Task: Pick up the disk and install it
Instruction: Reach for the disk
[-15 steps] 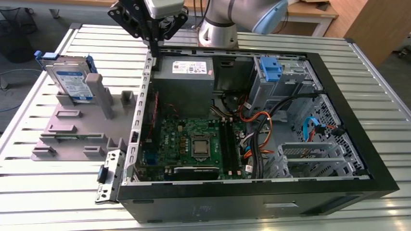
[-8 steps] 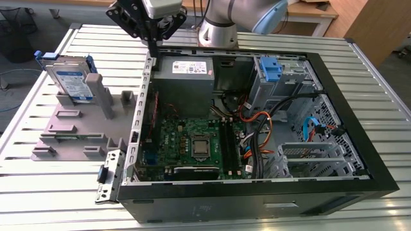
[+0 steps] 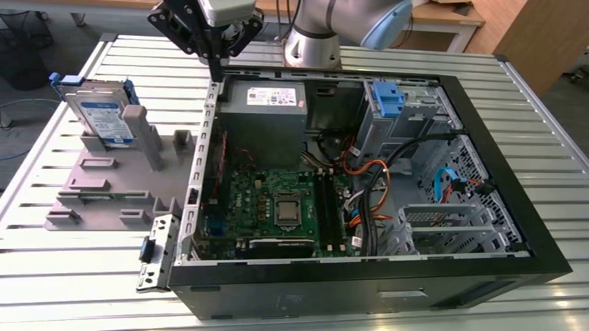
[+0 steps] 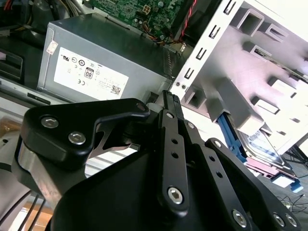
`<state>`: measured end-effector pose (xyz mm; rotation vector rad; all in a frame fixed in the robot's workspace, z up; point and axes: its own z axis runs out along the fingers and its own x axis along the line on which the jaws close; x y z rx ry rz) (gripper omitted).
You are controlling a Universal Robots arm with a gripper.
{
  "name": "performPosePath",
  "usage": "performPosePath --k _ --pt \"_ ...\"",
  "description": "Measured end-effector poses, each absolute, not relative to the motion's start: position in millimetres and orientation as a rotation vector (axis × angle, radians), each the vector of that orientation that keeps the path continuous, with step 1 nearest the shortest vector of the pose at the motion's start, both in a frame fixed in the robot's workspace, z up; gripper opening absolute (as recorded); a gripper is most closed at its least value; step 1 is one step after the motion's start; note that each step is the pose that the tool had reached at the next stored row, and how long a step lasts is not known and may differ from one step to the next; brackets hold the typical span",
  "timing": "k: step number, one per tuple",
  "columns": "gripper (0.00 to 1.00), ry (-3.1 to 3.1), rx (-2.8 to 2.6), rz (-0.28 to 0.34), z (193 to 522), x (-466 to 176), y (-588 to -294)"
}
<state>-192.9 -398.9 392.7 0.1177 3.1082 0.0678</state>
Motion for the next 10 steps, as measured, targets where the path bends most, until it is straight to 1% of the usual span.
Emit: performPosePath --k 10 --pt "0.11 3.108 0.118 0.068 392.8 -195.8 -398.9"
